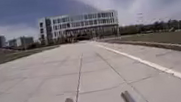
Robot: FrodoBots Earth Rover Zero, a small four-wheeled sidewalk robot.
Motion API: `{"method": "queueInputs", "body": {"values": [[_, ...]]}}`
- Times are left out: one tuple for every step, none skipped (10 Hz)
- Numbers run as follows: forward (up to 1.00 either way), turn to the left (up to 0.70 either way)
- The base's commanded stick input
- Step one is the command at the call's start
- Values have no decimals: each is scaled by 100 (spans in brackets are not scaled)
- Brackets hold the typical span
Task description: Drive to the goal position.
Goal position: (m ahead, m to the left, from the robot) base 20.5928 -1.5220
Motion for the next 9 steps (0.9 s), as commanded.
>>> {"method": "queueInputs", "body": {"values": [[100, 0], [100, 0], [100, 0], [100, 0], [100, 0], [100, 0], [100, 0], [100, 0], [100, 0]]}}
